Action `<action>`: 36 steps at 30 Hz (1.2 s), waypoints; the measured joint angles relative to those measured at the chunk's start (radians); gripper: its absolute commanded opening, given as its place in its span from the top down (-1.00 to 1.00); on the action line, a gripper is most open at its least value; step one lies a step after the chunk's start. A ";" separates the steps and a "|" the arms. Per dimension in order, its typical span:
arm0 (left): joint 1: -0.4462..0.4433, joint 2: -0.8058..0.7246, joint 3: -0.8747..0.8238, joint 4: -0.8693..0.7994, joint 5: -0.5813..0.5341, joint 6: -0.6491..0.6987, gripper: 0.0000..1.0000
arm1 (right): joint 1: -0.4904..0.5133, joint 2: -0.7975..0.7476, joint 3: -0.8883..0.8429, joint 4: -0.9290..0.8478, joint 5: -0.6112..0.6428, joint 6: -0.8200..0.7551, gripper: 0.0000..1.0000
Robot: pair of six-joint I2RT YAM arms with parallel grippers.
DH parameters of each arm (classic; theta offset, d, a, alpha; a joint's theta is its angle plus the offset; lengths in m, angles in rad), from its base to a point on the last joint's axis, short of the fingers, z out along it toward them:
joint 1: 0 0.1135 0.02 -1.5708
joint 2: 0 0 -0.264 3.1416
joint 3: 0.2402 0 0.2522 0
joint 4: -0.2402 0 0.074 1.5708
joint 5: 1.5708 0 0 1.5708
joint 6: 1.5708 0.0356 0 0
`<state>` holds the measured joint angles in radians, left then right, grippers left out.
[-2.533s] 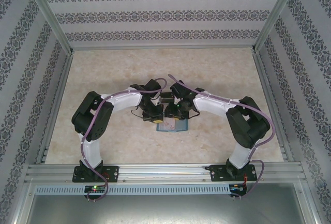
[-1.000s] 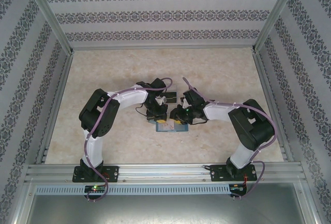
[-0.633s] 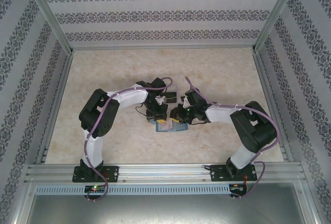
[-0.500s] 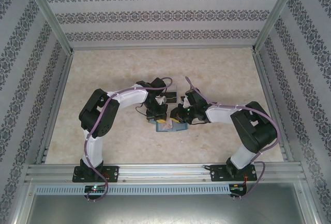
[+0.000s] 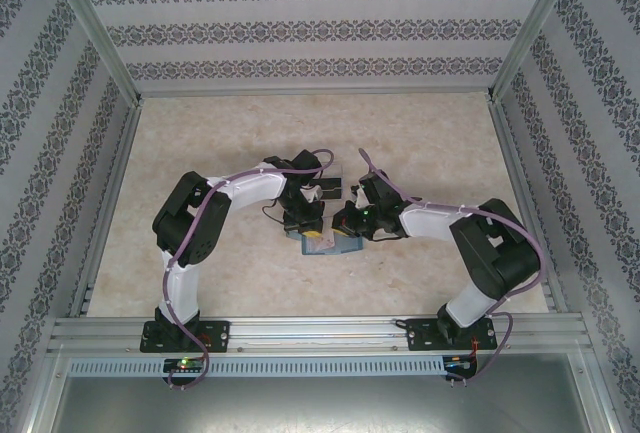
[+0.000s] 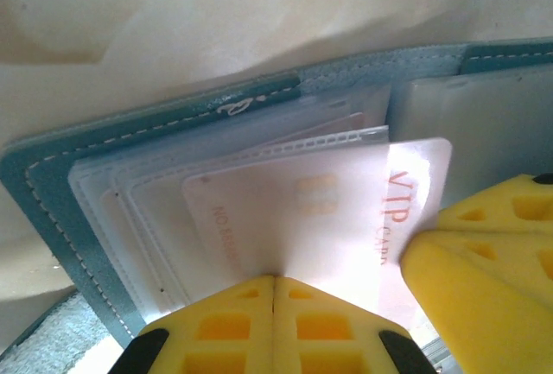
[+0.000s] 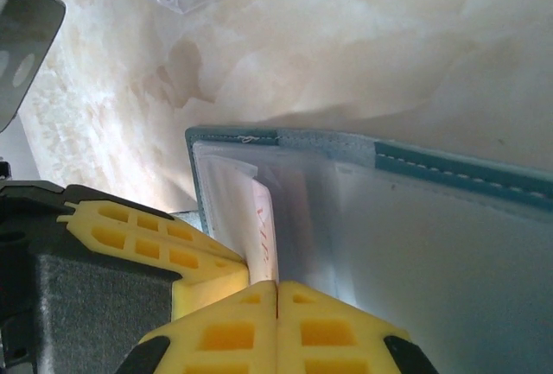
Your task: Take the credit cards out of the card holder
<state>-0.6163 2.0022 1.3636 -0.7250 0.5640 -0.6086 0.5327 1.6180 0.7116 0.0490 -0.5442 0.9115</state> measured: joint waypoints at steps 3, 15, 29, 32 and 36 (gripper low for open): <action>-0.001 0.000 0.000 -0.001 -0.008 0.000 1.00 | 0.000 -0.023 0.014 -0.049 0.027 -0.031 0.94; -0.006 0.000 -0.004 0.000 -0.020 0.000 1.00 | 0.000 -0.074 0.094 -0.280 0.166 -0.167 0.94; -0.006 0.000 -0.005 0.000 -0.019 0.000 1.00 | 0.038 -0.074 0.161 -0.426 0.304 -0.255 0.94; -0.006 0.000 -0.005 -0.001 -0.019 0.000 1.00 | 0.042 -0.074 0.166 -0.445 0.325 -0.264 0.94; -0.006 0.000 -0.005 -0.001 -0.019 0.000 1.00 | 0.042 -0.078 0.172 -0.464 0.349 -0.269 0.93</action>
<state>-0.6228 2.0022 1.3590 -0.7258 0.5446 -0.6086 0.5743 1.5398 0.8841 -0.4152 -0.1955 0.6426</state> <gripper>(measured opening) 0.042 0.059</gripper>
